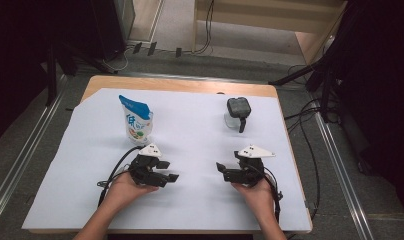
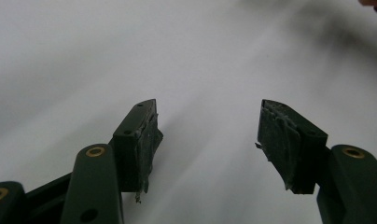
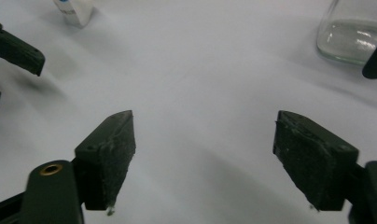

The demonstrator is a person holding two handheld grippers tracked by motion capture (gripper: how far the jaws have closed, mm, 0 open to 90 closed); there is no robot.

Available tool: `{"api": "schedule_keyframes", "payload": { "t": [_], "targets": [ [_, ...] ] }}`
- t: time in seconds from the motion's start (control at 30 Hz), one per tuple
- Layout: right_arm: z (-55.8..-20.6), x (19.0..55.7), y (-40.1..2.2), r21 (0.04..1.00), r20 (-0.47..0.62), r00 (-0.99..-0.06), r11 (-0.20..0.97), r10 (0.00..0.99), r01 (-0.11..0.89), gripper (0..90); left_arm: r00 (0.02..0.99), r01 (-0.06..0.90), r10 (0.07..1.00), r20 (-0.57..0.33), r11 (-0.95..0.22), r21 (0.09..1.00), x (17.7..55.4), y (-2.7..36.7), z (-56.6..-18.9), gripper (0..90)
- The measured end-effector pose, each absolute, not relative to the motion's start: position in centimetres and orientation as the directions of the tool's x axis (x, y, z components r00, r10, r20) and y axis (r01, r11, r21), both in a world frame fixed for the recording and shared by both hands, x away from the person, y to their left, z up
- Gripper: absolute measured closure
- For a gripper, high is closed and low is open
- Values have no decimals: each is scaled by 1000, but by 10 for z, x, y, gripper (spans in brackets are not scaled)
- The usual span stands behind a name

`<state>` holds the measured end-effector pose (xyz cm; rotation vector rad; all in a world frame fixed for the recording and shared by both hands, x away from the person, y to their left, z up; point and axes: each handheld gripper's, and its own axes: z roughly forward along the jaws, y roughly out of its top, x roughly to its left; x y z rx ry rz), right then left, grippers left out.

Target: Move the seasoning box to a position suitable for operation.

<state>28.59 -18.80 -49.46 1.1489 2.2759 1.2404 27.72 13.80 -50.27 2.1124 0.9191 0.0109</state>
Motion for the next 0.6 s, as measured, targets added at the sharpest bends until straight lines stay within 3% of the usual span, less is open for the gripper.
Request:
{"api": "schedule_keyframes", "payload": {
  "t": [0.23, 0.6],
  "targets": [
    [-498, 292, -198, 804, 175, -618, 252, 766, 539, 275, 736, 546, 647, -202, -389, 742, 277, 148, -497, 386],
    [-498, 294, -202, 805, 135, -597, 264, 791, 531, 306, 738, 545, 646, -197, -397, 739, 277, 155, -494, 404]
  ]
}}
